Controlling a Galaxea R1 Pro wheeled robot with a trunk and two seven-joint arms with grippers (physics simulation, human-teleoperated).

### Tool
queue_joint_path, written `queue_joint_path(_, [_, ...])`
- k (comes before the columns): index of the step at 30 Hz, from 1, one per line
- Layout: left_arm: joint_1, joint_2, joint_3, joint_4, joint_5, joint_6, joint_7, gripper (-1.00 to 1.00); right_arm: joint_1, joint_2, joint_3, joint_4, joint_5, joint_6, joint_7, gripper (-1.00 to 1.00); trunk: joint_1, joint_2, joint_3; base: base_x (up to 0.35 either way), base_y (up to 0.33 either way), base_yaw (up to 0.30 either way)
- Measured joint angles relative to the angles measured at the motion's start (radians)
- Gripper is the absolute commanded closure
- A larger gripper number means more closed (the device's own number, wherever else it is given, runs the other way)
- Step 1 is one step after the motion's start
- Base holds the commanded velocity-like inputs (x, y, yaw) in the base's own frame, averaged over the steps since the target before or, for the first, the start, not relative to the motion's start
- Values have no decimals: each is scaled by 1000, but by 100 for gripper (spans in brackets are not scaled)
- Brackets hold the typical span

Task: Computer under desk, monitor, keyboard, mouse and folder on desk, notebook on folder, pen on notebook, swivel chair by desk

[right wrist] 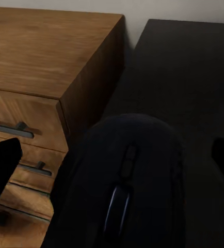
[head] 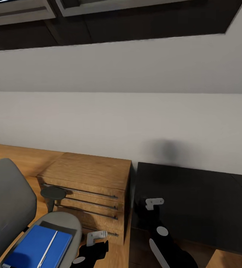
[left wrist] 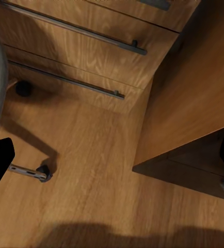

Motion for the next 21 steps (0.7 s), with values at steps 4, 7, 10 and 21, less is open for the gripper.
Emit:
queue_joint_path(4, [0,0,0,0,0,0,0,-100,0,0,0,0,0,0,0,-100,0,0,0,0,0,0])
queue_joint_path(7, [0,0,0,0,0,0,0,-100,0,0,0,0,1,0,0,-100,0,0,0,0,0,0])
queue_joint_path(10, [0,0,0,0,0,0,0,-100,0,0,0,0,1,-1,0,-100,0,0,0,0,0,0])
queue_joint_path(21, [0,0,0,1,0,1,0,-100,0,-4,1,-19,4,-5,-8,-100,0,0,0,0,0,0])
